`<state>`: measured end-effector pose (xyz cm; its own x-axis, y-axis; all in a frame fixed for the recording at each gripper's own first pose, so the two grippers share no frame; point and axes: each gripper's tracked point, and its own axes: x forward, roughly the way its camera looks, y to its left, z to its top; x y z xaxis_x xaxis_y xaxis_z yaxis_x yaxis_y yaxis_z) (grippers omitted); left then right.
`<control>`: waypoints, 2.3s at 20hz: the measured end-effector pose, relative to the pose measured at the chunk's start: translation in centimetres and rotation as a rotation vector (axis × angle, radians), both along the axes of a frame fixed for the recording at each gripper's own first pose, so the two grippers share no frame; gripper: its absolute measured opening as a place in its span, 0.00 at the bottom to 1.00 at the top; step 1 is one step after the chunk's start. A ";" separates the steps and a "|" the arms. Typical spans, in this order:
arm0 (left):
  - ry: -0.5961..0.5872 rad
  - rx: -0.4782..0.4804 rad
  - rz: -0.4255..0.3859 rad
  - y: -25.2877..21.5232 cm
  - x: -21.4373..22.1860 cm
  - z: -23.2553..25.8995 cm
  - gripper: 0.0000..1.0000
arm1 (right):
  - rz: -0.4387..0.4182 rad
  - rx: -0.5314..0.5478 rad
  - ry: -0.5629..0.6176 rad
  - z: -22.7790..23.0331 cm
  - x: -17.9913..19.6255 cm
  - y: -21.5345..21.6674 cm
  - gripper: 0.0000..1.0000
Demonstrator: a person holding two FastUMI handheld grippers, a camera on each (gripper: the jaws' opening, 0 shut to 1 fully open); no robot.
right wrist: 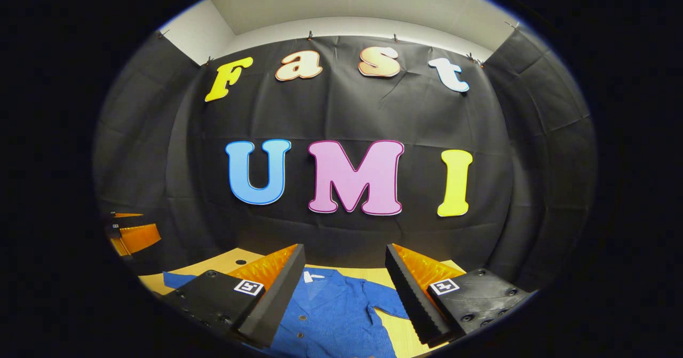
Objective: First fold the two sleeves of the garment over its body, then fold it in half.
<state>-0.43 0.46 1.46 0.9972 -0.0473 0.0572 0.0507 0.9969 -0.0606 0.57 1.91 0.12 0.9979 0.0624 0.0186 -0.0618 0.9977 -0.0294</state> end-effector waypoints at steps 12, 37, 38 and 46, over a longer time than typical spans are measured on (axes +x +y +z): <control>0.023 -0.019 -0.014 -1.7 -0.3 -0.6 0.81 | -0.014 0.057 0.137 -3.8 2.9 -0.2 0.96; 0.244 -0.021 -0.012 -12.3 7.8 -5.3 0.81 | -0.654 0.162 0.941 -34.4 1.9 -38.6 0.98; 0.245 -0.012 -0.023 -13.1 8.1 -5.3 0.81 | -0.662 0.172 0.964 -35.3 1.3 -39.1 0.99; 0.255 0.051 -0.084 -16.6 8.6 -5.2 0.81 | -0.634 0.236 1.050 -37.7 1.7 -38.7 0.89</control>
<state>8.22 -16.10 -3.74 0.9716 -0.1265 -0.1999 0.1226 0.9920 -0.0315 2.24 -36.78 -37.61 0.3903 -0.3307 -0.8592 0.5461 0.8345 -0.0731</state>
